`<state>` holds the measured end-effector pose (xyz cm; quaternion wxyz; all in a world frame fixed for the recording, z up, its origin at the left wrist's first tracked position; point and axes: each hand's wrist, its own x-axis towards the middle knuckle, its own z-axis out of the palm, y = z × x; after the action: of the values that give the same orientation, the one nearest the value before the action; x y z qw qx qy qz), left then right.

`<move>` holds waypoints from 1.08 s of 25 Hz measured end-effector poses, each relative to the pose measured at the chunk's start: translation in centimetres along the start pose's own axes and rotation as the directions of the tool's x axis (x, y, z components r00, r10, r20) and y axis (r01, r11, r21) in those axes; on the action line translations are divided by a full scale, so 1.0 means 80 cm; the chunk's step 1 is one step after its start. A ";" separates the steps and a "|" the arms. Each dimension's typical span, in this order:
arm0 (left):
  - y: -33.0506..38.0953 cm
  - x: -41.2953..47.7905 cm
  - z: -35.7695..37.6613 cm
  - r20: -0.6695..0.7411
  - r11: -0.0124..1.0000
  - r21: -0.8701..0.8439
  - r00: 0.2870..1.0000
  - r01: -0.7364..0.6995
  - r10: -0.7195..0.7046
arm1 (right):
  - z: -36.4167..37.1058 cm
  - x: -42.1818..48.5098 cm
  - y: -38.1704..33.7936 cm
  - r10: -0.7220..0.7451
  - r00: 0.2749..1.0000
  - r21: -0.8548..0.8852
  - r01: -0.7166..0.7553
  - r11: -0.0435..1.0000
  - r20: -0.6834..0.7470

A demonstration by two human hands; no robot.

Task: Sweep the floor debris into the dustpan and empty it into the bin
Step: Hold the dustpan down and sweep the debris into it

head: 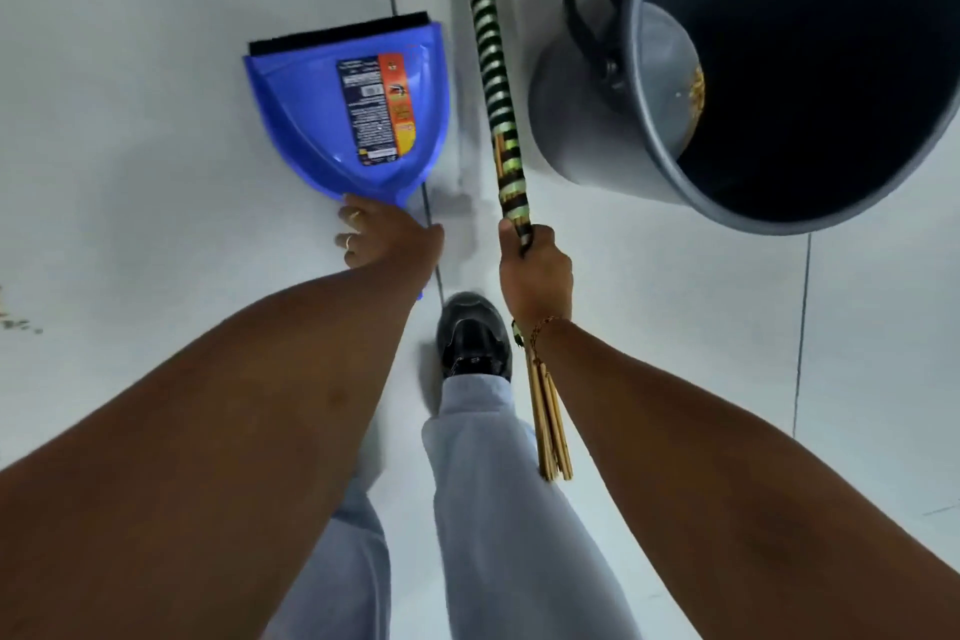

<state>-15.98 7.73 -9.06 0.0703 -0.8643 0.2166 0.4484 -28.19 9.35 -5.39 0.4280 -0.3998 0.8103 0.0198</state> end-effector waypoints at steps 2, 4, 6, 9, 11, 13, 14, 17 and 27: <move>0.005 0.025 0.028 -0.056 0.988 -0.128 0.994 0.087 -0.095 | 0.013 0.028 0.010 -0.016 1.000 -0.023 0.016 1.000 -0.008; -0.002 0.043 0.038 -0.105 0.985 -0.140 0.988 0.102 -0.117 | 0.023 0.043 0.014 -0.053 0.999 -0.081 0.053 0.995 -0.004; -0.017 0.051 0.031 -0.152 0.993 -0.098 0.986 0.058 -0.073 | 0.028 0.043 0.010 -0.106 0.994 -0.141 0.106 0.984 0.009; -0.053 0.033 -0.007 -0.144 0.995 -0.095 0.989 0.017 -0.031 | 0.024 0.023 -0.001 -0.166 0.986 -0.238 0.163 0.957 0.010; -0.085 0.004 -0.042 -0.102 0.993 -0.098 0.992 0.068 -0.078 | 0.013 -0.003 -0.014 -0.110 0.994 -0.280 0.106 0.954 0.001; -0.127 -0.035 -0.086 -0.057 0.981 -0.117 0.985 0.155 -0.163 | 0.002 -0.049 -0.031 -0.088 0.996 -0.296 0.083 0.952 -0.004; -0.149 -0.051 -0.107 -0.039 0.967 -0.154 0.976 0.204 -0.213 | -0.001 -0.075 -0.041 -0.100 0.995 -0.294 0.095 0.951 0.000; -0.206 -0.087 -0.158 -0.014 0.919 -0.248 0.948 0.305 -0.318 | 0.000 -0.149 -0.070 -0.055 0.998 -0.229 0.057 0.972 0.016; -0.417 -0.131 -0.269 -0.062 0.898 -0.388 0.966 0.210 -0.253 | 0.101 -0.304 -0.112 -0.325 0.941 -0.438 0.331 0.836 0.091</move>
<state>9.35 34.07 9.59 -0.0567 -0.9047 0.0255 0.4214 -9.14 21.63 9.49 0.3269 -0.6200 0.7005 0.1342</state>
